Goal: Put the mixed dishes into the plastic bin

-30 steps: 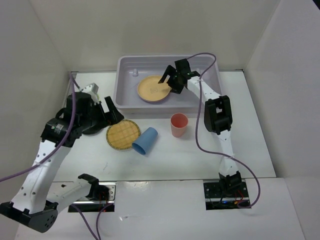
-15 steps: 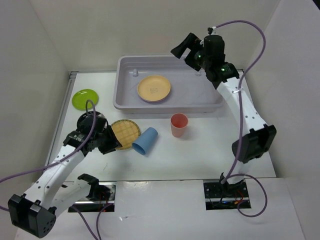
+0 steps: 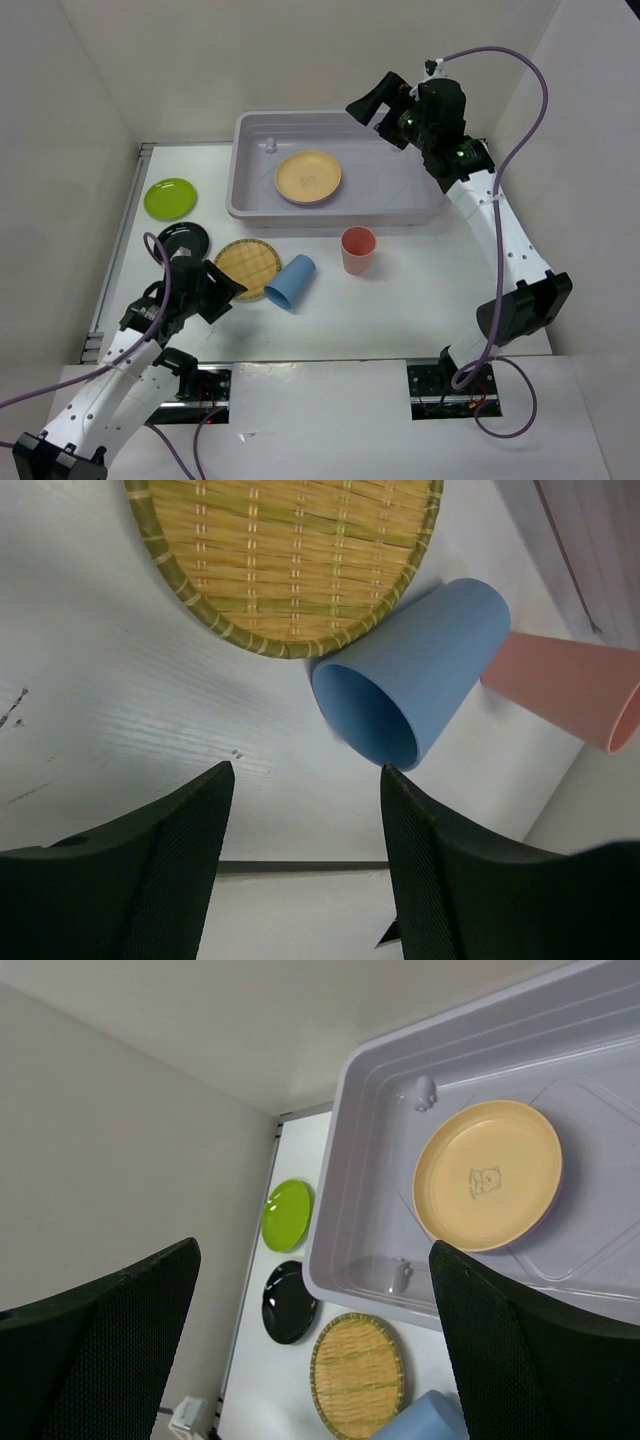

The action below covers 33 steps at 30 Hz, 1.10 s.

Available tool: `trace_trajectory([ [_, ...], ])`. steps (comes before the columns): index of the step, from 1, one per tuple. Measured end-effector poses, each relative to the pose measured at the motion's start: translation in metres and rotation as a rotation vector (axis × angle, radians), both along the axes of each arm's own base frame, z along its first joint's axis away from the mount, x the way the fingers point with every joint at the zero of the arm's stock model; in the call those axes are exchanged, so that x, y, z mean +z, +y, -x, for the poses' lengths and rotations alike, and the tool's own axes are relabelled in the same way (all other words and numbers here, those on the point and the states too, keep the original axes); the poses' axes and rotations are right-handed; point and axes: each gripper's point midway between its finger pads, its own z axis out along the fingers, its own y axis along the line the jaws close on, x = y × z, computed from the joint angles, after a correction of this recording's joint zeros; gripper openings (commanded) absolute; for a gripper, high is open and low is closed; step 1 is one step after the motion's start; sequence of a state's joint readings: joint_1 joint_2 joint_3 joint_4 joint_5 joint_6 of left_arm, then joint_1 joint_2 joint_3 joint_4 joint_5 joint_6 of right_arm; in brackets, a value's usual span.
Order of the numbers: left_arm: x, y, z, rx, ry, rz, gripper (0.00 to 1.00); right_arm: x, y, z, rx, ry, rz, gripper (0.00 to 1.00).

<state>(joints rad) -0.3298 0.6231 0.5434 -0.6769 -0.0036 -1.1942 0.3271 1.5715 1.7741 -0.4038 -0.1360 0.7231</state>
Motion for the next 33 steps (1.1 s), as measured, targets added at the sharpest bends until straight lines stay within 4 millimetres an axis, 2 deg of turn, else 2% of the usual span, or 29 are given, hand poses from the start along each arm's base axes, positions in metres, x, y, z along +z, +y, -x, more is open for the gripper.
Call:
trace_trajectory([
  [2, -0.007, 0.000, -0.001, 0.018, 0.010, 0.011, 0.74, 0.008, -0.001, 0.005, 0.004, -0.017, -0.006, 1.00],
  [8, -0.024, 0.001, -0.001, 0.079, 0.009, 0.057, 0.77, 0.036, -0.006, 0.027, 0.015, -0.077, -0.030, 1.00],
  [13, -0.035, 0.003, 0.000, 0.131, 0.008, 0.089, 0.77, 0.042, -0.013, 0.052, 0.021, -0.093, -0.051, 1.00],
  [16, -0.047, 0.006, 0.000, 0.166, 0.023, 0.091, 0.69, 0.055, -0.015, 0.065, 0.028, -0.124, -0.067, 1.00],
  [20, -0.056, 0.011, -0.003, 0.220, 0.020, 0.098, 0.68, 0.070, -0.018, 0.075, 0.029, -0.166, -0.081, 1.00],
  [33, -0.084, 0.023, -0.015, 0.302, 0.068, 0.046, 0.68, 0.055, -0.015, 0.073, 0.035, -0.132, -0.086, 1.00],
])
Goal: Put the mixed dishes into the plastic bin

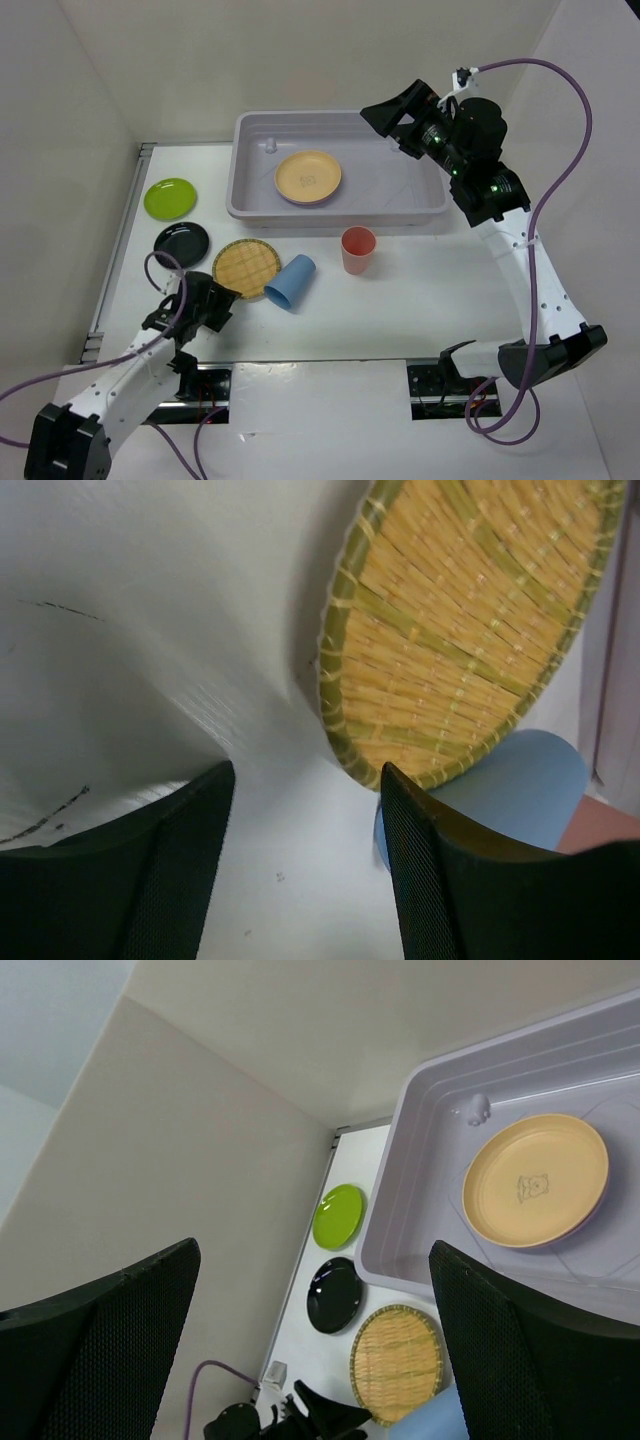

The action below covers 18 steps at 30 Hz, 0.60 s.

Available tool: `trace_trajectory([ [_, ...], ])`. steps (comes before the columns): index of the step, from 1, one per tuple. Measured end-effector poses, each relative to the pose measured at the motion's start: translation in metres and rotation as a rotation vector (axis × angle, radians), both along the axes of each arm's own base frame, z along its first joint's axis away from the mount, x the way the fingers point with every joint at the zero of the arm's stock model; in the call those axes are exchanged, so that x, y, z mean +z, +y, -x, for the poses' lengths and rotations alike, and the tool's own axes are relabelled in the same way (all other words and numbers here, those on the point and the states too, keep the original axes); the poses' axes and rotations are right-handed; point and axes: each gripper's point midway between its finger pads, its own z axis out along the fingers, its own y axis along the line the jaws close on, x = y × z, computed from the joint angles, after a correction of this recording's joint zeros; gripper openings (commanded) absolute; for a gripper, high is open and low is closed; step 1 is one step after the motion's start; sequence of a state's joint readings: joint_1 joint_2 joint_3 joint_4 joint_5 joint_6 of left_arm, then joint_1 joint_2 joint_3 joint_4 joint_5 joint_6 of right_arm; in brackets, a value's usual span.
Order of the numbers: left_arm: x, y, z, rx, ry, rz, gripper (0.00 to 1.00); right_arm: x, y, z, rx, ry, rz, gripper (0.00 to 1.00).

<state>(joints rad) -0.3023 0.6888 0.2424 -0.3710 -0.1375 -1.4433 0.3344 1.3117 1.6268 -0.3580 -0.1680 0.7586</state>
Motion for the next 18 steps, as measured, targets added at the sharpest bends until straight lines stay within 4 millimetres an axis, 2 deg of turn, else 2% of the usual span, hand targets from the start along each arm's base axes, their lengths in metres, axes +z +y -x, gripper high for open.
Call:
trace_trajectory([
  [7, -0.003, -0.004, -0.022, 0.004, 0.044, -0.025, 0.63, -0.004, 0.001, -0.001, 0.005, 0.009, -0.004, 1.00],
  [10, -0.004, -0.006, -0.030, -0.002, 0.057, -0.036, 0.57, -0.005, 0.001, -0.001, 0.005, 0.010, -0.004, 1.00],
  [12, -0.005, -0.006, -0.032, -0.007, 0.061, -0.047, 0.49, -0.005, 0.001, -0.001, 0.005, 0.010, -0.004, 1.00],
  [18, -0.005, -0.003, -0.033, 0.002, 0.056, -0.060, 0.48, -0.005, 0.001, -0.001, 0.004, 0.011, -0.004, 1.00],
])
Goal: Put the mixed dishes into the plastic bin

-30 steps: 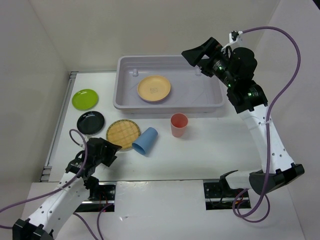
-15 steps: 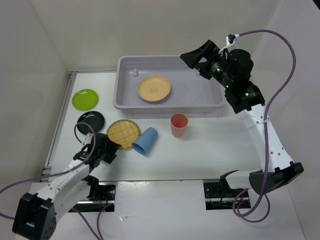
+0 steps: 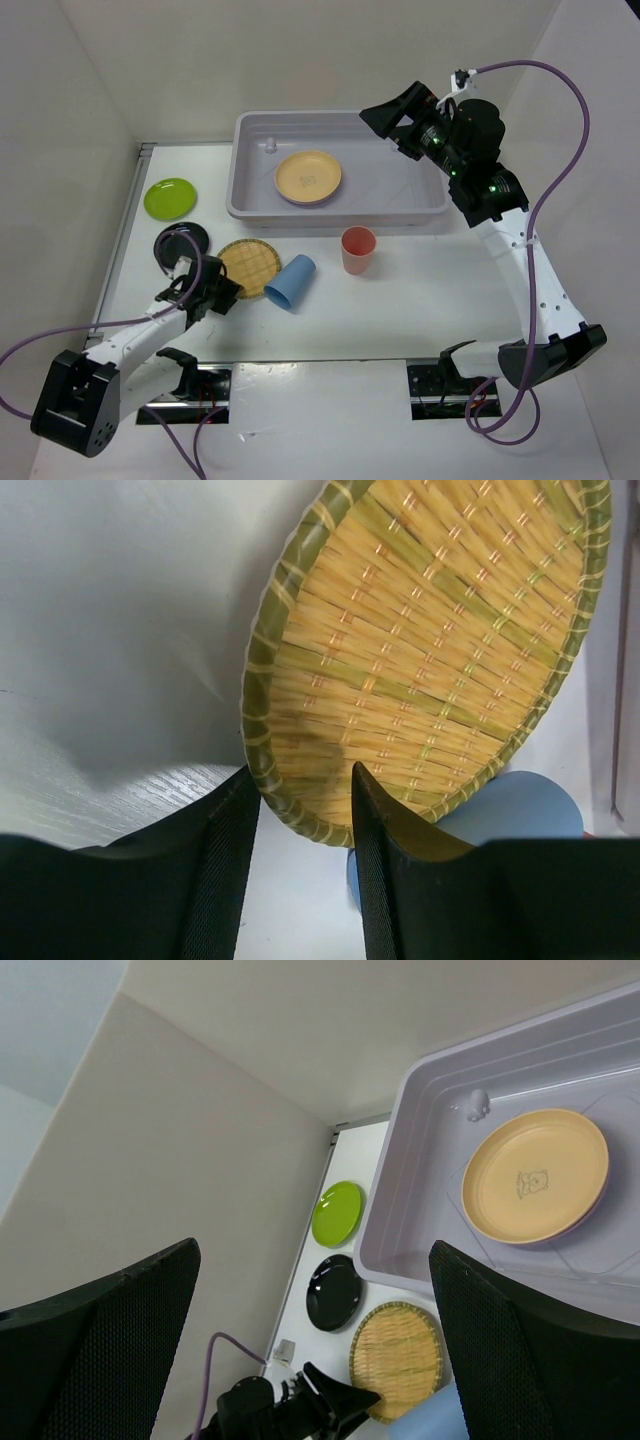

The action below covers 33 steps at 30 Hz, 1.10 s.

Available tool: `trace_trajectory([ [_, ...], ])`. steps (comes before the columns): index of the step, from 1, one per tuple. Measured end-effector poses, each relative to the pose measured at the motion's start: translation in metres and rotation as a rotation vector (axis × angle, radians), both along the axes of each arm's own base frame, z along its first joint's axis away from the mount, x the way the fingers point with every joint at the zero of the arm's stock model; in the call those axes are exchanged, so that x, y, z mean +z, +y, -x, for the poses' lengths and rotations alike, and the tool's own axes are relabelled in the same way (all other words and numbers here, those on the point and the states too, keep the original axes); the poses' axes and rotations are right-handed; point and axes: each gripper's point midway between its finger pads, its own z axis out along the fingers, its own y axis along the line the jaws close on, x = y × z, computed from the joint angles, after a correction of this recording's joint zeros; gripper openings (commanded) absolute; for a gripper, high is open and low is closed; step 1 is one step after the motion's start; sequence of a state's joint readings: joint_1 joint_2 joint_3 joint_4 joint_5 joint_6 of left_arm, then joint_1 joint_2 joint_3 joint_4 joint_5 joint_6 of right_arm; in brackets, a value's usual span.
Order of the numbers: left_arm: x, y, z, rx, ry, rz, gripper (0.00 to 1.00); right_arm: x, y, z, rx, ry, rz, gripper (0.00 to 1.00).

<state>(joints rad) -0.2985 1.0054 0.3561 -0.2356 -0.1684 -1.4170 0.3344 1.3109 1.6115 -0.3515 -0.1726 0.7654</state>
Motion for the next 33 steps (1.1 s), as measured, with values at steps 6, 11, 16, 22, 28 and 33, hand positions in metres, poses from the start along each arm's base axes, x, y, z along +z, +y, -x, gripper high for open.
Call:
trace_trajectory([
  [6, 0.003, 0.004, -0.001, 0.015, -0.015, -0.013, 0.32, 0.000, 0.000, 0.000, 0.000, 0.000, 0.000, 1.00],
  [11, 0.003, 0.006, -0.002, 0.027, -0.019, -0.022, 0.14, 0.000, 0.000, 0.000, 0.001, 0.000, 0.000, 1.00],
  [16, 0.004, 0.008, -0.003, 0.036, -0.023, -0.021, 0.04, 0.000, 0.000, 0.000, 0.001, 0.000, 0.000, 1.00],
  [22, 0.009, 0.009, 0.002, 0.051, -0.028, -0.011, 0.00, 0.000, 0.000, 0.000, 0.001, 0.001, 0.000, 1.00],
  [28, 0.023, 0.010, 0.011, 0.049, -0.063, 0.009, 0.00, 0.000, 0.000, 0.000, 0.001, 0.000, 0.000, 1.00],
  [33, 0.041, 0.010, 0.021, 0.035, -0.117, 0.041, 0.00, 0.000, 0.001, 0.000, 0.005, 0.000, 0.000, 1.00],
])
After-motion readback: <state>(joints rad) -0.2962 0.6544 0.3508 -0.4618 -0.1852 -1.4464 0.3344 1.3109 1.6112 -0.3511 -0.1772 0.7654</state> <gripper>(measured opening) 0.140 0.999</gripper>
